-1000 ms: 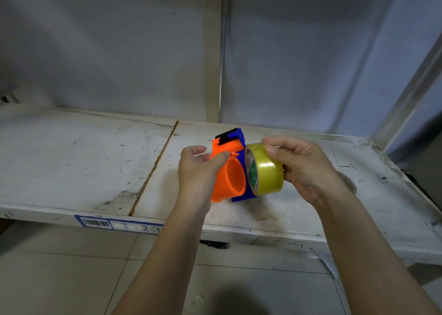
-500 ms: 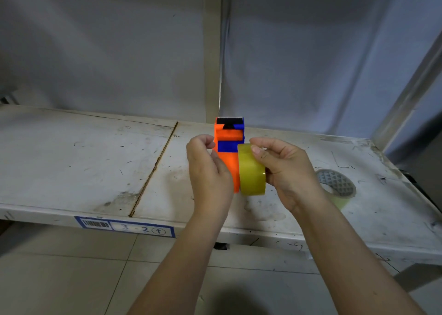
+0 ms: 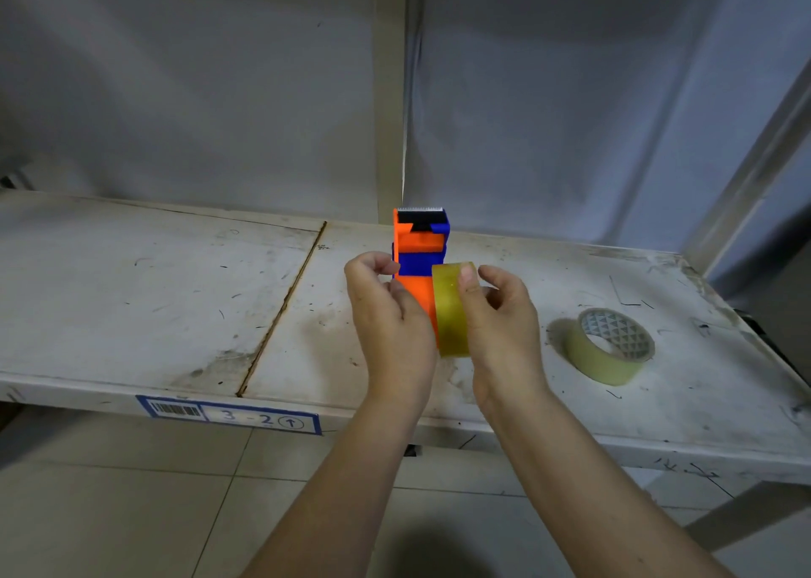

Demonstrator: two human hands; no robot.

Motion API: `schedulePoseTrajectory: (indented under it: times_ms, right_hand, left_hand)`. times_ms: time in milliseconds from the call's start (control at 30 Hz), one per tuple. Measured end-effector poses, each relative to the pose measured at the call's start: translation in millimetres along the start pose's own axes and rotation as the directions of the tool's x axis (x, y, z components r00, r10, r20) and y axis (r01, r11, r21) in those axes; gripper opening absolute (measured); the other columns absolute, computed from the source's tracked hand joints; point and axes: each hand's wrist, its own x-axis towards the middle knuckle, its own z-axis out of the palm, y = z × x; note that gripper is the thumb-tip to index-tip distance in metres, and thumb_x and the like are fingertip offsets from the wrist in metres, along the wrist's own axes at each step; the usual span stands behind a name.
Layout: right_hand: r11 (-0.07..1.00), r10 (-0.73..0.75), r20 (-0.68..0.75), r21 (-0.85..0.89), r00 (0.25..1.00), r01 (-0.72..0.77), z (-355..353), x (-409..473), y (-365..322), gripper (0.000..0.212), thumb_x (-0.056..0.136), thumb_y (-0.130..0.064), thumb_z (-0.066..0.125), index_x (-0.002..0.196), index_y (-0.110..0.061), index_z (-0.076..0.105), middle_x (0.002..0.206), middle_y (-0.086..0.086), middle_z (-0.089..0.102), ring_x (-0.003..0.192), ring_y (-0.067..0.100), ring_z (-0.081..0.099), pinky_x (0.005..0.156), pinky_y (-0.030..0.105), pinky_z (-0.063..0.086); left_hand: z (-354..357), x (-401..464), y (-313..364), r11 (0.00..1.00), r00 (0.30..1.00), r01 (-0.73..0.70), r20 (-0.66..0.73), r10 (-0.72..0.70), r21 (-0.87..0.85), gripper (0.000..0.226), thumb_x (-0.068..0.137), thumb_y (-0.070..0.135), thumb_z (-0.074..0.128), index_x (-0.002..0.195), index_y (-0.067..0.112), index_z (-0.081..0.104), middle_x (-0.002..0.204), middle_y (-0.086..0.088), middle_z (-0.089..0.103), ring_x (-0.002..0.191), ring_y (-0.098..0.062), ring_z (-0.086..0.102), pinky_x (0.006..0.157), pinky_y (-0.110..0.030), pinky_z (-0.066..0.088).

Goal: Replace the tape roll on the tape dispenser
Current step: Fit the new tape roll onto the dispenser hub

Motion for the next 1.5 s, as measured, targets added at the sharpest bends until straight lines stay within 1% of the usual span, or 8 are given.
schedulePoseTrajectory:
  times_ms: [200, 367, 500, 800, 967, 1100, 1300, 1500]
  right_hand:
    - [0.991, 0.100, 0.176, 0.069, 0.979, -0.114, 2, -3, 4, 0.058, 0.090, -0.066, 0.019, 0.138, -0.039, 0.038, 0.139, -0.006, 0.049, 0.126, 0.013, 0.048, 0.106, 0.038, 0.038]
    - [0.984, 0.108, 0.275, 0.108, 0.955, -0.142, 1, -3, 2, 0.053, 0.095, -0.057, 0.018, 0.144, -0.041, 0.031, 0.127, -0.007, 0.055, 0.115, 0.011, 0.054, 0.088, 0.028, 0.043]
    - [0.978, 0.122, 0.296, 0.128, 0.947, -0.166, 2, -2, 5, 0.047, 0.096, -0.057, 0.019, 0.138, -0.044, 0.035, 0.120, -0.006, 0.059, 0.101, 0.006, 0.058, 0.072, 0.024, 0.043]
    - [0.955, 0.061, 0.379, 0.248, 0.924, -0.165, 6, -3, 12, 0.042, 0.095, -0.054, 0.029, 0.122, -0.034, 0.054, 0.122, 0.005, 0.065, 0.114, 0.024, 0.061, 0.101, 0.047, 0.045]
    - [0.967, 0.046, 0.300, 0.226, 0.953, -0.118, 4, -1, 7, 0.049, 0.090, -0.056, 0.036, 0.117, -0.021, 0.056, 0.120, 0.014, 0.063, 0.114, 0.030, 0.060, 0.102, 0.052, 0.044]
    - [0.986, 0.000, 0.255, 0.163, 0.967, -0.044, -1, 6, 8, 0.039, 0.097, -0.049, 0.032, 0.121, -0.029, 0.055, 0.114, 0.004, 0.066, 0.107, 0.022, 0.063, 0.093, 0.042, 0.051]
    - [0.998, -0.055, 0.276, 0.020, 0.959, 0.051, -4, 6, 15, 0.040, 0.097, -0.053, 0.015, 0.105, -0.049, 0.054, 0.109, -0.002, 0.067, 0.095, 0.008, 0.066, 0.069, 0.018, 0.051]
    - [0.982, -0.158, 0.337, -0.041, 0.928, 0.182, -7, -4, 9, 0.032, 0.098, -0.046, 0.011, 0.101, -0.058, 0.040, 0.106, -0.023, 0.055, 0.082, -0.024, 0.056, 0.060, -0.001, 0.044]
  left_hand:
    - [-1, 0, 4, 0.997, 0.999, 0.042, 0.003, -0.041, -0.058, 0.025, 0.098, 0.002, 0.035, 0.103, 0.026, 0.038, 0.102, 0.019, 0.044, 0.094, 0.000, 0.053, 0.064, -0.015, 0.047]
    - [-2, 1, 1, 0.993, 0.998, 0.059, 0.014, -0.058, -0.104, 0.023, 0.099, 0.001, 0.034, 0.106, 0.023, 0.037, 0.102, 0.021, 0.042, 0.087, 0.030, 0.044, 0.061, -0.007, 0.047]
    - [-2, -2, 0, 0.991, 0.999, 0.033, 0.028, -0.029, -0.129, 0.027, 0.097, -0.001, 0.035, 0.101, 0.026, 0.037, 0.101, 0.020, 0.043, 0.086, 0.029, 0.045, 0.067, -0.015, 0.046]
    - [5, -13, 1, 0.978, 0.992, -0.081, 0.079, 0.098, -0.191, 0.043, 0.094, 0.045, 0.030, 0.130, 0.026, 0.020, 0.125, 0.000, 0.046, 0.094, 0.007, 0.057, 0.072, -0.014, 0.050]
    - [7, -9, 9, 0.955, 0.968, 0.098, 0.250, -0.026, -0.281, 0.057, 0.089, 0.063, 0.015, 0.137, 0.036, 0.026, 0.121, 0.035, 0.047, 0.091, 0.032, 0.048, 0.072, 0.001, 0.043]
    - [6, -4, 17, 0.878, 0.900, 0.341, 0.387, -0.202, -0.335, 0.043, 0.098, 0.051, 0.007, 0.084, 0.044, 0.047, 0.068, 0.035, 0.065, 0.072, 0.015, 0.063, 0.072, -0.012, 0.048]
    - [0, 19, 1, 0.649, 0.679, 0.701, 0.552, -0.484, -0.294, 0.087, 0.084, 0.077, 0.014, 0.135, 0.017, 0.050, 0.124, -0.015, 0.065, 0.108, -0.029, 0.067, 0.088, -0.047, 0.055]
    - [-6, 31, -2, 0.595, 0.641, 0.748, 0.550, -0.536, -0.292, 0.087, 0.087, 0.073, 0.014, 0.121, 0.010, 0.063, 0.115, -0.016, 0.070, 0.101, -0.031, 0.070, 0.084, -0.047, 0.056]
